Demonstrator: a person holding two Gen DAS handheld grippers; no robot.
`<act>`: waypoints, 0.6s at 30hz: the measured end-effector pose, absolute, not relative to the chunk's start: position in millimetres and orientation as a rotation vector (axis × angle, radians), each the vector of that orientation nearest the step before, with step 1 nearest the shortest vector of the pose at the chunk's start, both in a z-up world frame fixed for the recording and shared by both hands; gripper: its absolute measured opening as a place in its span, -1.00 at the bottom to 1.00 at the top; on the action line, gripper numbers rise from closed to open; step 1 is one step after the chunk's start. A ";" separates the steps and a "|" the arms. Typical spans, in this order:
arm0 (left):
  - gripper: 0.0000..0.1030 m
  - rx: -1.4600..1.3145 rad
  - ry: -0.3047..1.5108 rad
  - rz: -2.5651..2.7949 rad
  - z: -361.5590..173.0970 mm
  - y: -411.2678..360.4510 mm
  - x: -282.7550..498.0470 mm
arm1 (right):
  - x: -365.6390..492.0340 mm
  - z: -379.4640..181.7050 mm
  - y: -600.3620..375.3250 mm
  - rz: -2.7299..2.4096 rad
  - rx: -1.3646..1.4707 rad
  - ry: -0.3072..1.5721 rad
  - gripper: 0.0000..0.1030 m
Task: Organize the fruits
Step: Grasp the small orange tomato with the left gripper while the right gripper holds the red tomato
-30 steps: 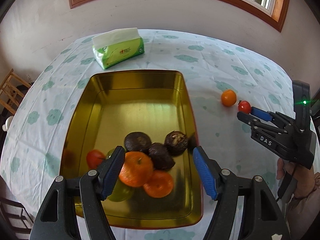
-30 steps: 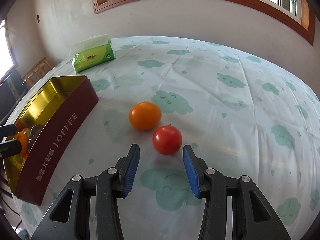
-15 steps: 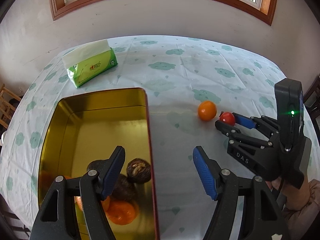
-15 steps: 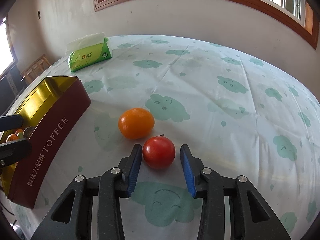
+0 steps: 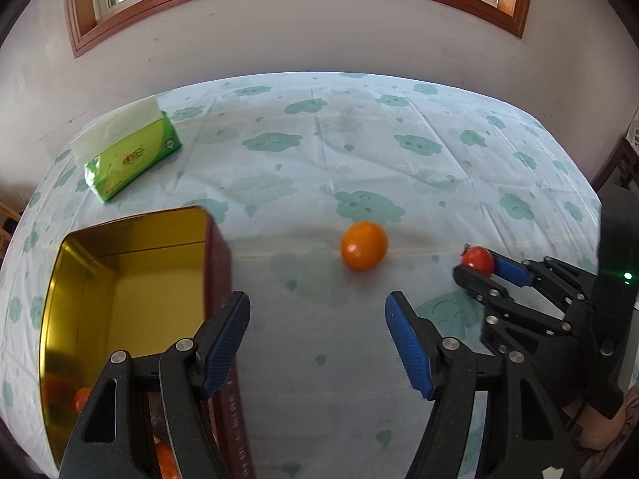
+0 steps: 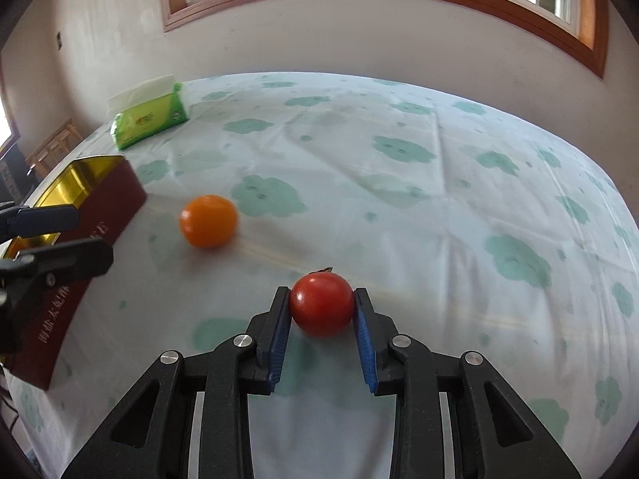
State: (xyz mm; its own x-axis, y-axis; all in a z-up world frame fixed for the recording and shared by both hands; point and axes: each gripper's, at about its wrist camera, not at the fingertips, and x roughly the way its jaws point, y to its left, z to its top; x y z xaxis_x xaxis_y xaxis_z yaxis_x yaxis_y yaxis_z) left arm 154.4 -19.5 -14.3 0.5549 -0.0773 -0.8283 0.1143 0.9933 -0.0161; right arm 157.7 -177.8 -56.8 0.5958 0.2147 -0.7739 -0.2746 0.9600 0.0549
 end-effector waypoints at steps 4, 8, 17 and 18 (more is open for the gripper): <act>0.29 0.064 0.982 -0.127 -21.2 -31.7 163.3 | 150.6 -56.9 -201.3 0.239 -0.066 0.892 -0.38; 0.29 0.089 0.991 -0.142 -27.6 -39.8 170.7 | 140.4 -56.7 -215.3 0.213 -0.064 0.891 -0.38; 0.24 0.103 1.004 -0.173 -34.7 -46.4 184.4 | 134.0 -55.8 -217.6 0.211 -0.051 0.887 -0.38; 0.23 0.107 1.003 -0.175 -35.5 -47.4 186.2 | 134.1 -56.0 -217.7 0.213 -0.046 0.887 -0.38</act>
State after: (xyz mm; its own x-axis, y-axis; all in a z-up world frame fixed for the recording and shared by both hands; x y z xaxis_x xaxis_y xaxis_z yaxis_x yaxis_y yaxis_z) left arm 186.2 -47.4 -35.5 0.5250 -0.0973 -0.8455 0.1954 0.9807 0.0085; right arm 134.1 -217.7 -56.0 0.6118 0.1655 -0.7735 -0.2032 0.9779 0.0485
